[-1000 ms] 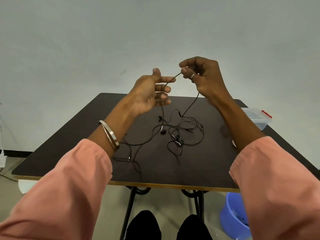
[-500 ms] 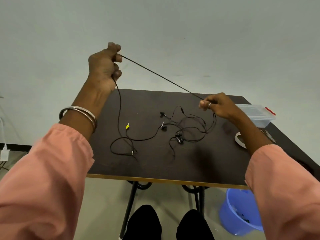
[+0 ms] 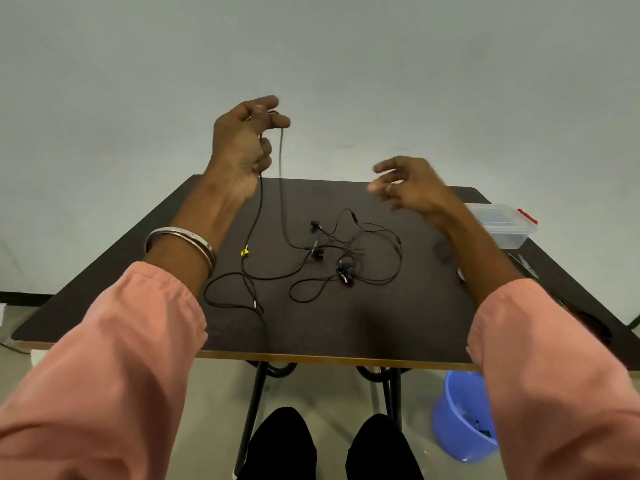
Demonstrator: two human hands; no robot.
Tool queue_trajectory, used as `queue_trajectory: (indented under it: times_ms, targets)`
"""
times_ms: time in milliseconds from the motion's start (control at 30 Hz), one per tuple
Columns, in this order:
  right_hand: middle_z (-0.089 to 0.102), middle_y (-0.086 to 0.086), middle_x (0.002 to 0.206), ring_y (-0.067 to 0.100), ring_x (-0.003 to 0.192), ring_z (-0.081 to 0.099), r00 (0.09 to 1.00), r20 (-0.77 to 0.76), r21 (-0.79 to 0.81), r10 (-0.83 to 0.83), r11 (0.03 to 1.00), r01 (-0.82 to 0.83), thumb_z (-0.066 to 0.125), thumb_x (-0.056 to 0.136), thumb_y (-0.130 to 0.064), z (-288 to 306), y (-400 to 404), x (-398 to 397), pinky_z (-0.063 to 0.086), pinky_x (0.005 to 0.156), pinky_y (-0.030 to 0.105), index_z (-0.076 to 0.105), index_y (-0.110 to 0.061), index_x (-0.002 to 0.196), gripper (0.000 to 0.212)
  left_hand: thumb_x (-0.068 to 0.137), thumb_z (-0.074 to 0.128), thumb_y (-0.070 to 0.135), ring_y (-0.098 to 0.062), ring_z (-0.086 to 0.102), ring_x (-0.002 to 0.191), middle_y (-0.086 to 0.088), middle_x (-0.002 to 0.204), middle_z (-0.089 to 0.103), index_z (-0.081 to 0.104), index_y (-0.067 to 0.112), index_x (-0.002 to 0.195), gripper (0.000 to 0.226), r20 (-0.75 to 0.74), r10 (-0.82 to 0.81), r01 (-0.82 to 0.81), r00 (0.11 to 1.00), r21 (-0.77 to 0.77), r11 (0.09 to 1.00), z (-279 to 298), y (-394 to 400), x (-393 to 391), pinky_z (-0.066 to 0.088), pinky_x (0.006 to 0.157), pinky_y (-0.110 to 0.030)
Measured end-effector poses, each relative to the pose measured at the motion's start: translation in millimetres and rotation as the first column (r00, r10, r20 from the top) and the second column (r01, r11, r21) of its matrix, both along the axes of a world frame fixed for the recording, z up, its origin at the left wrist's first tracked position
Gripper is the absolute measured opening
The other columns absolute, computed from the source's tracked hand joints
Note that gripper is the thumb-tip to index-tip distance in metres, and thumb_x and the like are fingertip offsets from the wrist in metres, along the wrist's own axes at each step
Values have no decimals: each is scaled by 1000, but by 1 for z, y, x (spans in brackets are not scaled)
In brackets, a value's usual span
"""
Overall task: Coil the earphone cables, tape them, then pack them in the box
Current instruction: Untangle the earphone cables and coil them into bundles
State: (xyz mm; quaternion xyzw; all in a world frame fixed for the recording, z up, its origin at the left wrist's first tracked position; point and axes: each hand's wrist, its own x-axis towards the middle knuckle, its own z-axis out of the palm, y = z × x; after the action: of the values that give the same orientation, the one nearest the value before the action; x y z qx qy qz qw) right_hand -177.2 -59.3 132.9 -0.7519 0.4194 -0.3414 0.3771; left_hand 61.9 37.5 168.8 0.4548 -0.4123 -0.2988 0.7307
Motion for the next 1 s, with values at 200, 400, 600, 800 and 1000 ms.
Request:
queue_trajectory:
  times_ms: [200,400,600,800,1000]
  targets:
    - [57,-6,122,13,102,59,981,-90,-107,173,977,-182,80,72,-40,-20,24,61,50,87,29,45,-26,134,71,97,39,-1,-9,17,42,1,90,71,60,15,121,35,139,-225,224,964,18,974,10,9,-25,19,38,-20]
    - [72,0,83,-4,73,63,953,-297,-183,61,976,-120,60,93,-19,-42,13,53,46,69,17,69,-5,79,22,89,34,-13,-6,20,40,-1,108,68,56,11,129,52,87,-219,231,972,-182,956,14,13,-8,19,37,-20]
    - [70,16,86,7,60,62,977,-207,-37,-57,998,51,52,96,-4,-62,-7,5,48,52,10,66,11,91,21,90,34,-10,-7,30,44,2,122,65,52,14,134,53,-96,-119,72,988,-398,915,17,13,20,24,39,-19]
    - [69,9,74,17,61,65,916,300,-21,-268,958,287,42,101,-14,-23,-13,-18,56,62,31,65,1,99,27,87,32,-10,-8,40,48,6,119,68,57,20,126,56,-185,30,-81,982,-272,959,5,8,23,24,39,-19]
    - [64,6,60,16,49,56,735,645,-172,-211,897,408,35,99,-14,32,1,-25,40,45,21,63,-12,94,29,85,32,-12,-7,44,46,8,116,69,60,22,120,56,-183,81,-108,980,-140,984,-17,2,16,23,40,-19]
